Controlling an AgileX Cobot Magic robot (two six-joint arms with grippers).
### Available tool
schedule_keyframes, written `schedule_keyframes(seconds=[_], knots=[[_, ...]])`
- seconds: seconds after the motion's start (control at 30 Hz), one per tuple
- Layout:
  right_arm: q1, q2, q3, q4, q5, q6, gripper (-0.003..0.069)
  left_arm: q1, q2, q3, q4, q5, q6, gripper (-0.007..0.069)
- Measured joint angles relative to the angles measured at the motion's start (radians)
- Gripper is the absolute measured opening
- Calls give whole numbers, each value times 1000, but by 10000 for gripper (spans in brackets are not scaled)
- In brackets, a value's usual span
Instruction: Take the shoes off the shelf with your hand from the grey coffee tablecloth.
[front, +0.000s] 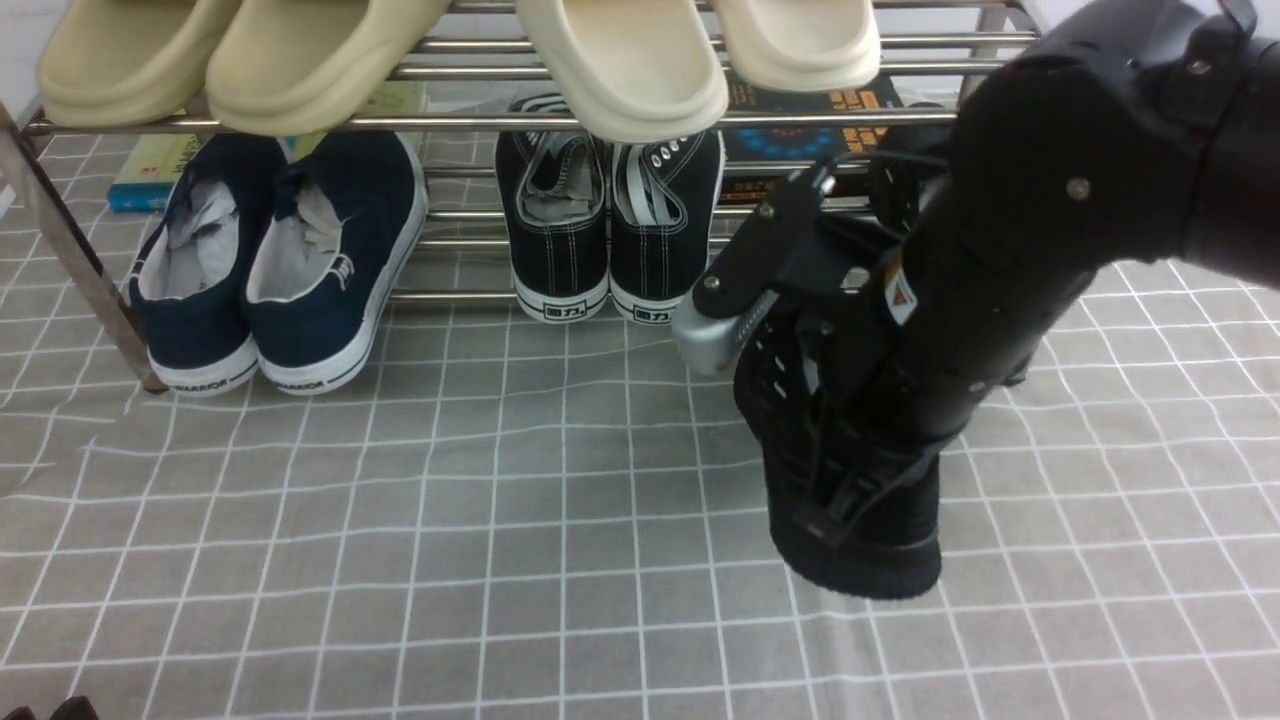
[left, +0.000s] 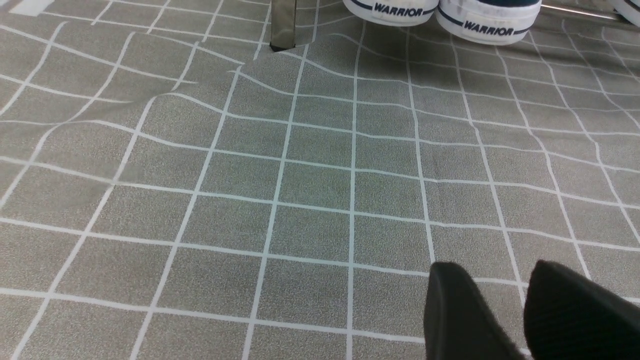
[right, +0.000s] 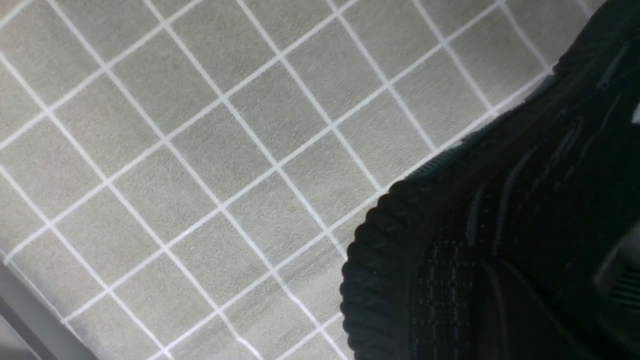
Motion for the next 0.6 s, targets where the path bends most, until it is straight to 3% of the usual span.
schedule_keyframes(seconds=[0.13, 0.4, 0.57, 0.6], knots=[[0, 26, 41, 51, -24, 0, 112, 0, 0, 0, 2, 0, 0, 239], [0, 31, -1, 89, 63, 1, 413, 0, 0, 0, 3, 0, 0, 239], [-2, 4, -79, -56, 60, 47, 465, 0, 0, 0, 3, 0, 0, 239], [-13, 3, -94, -129, 26, 91, 467, 0, 0, 0, 3, 1, 0, 239]])
